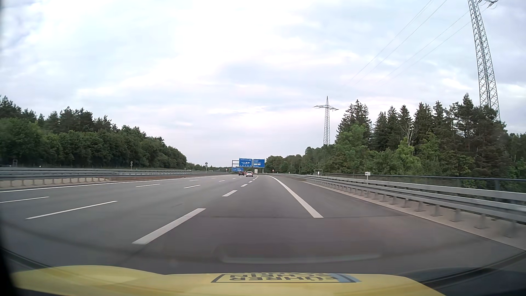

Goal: Follow the waypoints while adhering to traffic rules and regulations

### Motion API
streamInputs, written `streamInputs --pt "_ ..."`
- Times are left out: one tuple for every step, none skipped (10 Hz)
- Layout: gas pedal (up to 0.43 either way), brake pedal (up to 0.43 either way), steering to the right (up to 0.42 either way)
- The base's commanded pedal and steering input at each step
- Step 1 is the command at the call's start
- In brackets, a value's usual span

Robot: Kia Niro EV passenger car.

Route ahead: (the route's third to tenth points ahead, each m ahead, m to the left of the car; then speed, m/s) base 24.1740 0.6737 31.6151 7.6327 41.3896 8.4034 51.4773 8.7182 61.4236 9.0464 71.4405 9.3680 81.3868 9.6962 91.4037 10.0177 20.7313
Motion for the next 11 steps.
streamInputs --pt "0.35 0.0 -0.001" --pt "0.35 0.0 0.002" --pt "0.35 0.0 0.003" --pt "0.35 0.0 0.002" --pt "0.35 0.0 0.002" --pt "0.35 0.0 0.001" --pt "0.35 0.0 0.001" --pt "0.35 0.0 0.001" --pt "0.35 0.0 0.0" --pt "0.35 0.0 -0.003" --pt "0.35 0.0 -0.003"
